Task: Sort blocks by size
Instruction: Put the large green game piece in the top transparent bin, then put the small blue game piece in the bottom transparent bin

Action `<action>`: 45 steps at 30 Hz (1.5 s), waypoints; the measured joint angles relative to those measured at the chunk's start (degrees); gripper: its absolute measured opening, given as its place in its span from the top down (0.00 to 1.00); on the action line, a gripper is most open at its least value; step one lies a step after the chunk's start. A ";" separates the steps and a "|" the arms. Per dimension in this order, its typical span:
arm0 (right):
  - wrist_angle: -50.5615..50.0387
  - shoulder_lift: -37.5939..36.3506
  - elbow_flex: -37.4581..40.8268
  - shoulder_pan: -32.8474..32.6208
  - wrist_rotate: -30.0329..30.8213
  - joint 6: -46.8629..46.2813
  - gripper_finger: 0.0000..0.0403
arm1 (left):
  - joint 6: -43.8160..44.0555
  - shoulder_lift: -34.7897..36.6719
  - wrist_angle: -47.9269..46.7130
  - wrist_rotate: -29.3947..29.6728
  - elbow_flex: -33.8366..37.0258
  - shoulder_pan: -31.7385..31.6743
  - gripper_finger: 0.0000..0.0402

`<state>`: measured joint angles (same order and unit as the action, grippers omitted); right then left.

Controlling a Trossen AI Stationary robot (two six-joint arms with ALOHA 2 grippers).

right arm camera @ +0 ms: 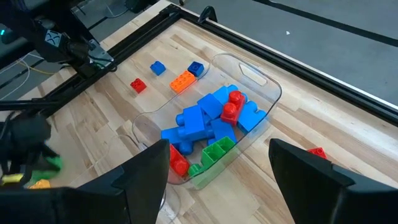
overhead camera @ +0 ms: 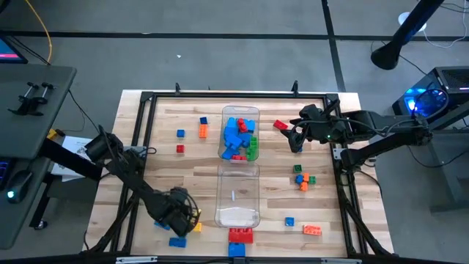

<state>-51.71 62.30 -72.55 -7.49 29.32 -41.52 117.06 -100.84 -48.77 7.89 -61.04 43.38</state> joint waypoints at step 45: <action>-9.25 -0.54 0.06 1.95 -0.90 -17.23 0.33 | -82.03 17.26 44.29 -12.01 -0.07 -57.24 0.27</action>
<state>-60.97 61.76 -72.50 -5.54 28.42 -58.75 35.03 -83.58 -4.49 -4.12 -61.10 -13.87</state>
